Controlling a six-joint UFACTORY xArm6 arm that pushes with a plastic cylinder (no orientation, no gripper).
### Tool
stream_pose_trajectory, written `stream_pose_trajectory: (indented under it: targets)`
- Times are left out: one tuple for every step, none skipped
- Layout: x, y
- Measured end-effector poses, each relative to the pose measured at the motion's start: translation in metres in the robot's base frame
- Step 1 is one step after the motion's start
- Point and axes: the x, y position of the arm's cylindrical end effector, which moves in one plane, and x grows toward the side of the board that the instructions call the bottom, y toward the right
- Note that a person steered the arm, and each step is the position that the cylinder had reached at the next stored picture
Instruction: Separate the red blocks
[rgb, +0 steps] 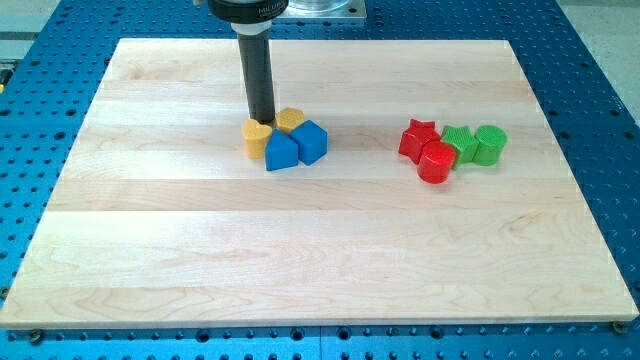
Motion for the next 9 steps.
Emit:
stream_pose_trajectory:
  targets:
    - [-0.004, -0.002]
    - [-0.017, 0.035]
    - [-0.03, 0.114]
    - [-0.018, 0.164]
    - [0.025, 0.171]
    - [0.035, 0.171]
    - [0.055, 0.173]
    - [0.077, 0.169]
    - [0.144, 0.175]
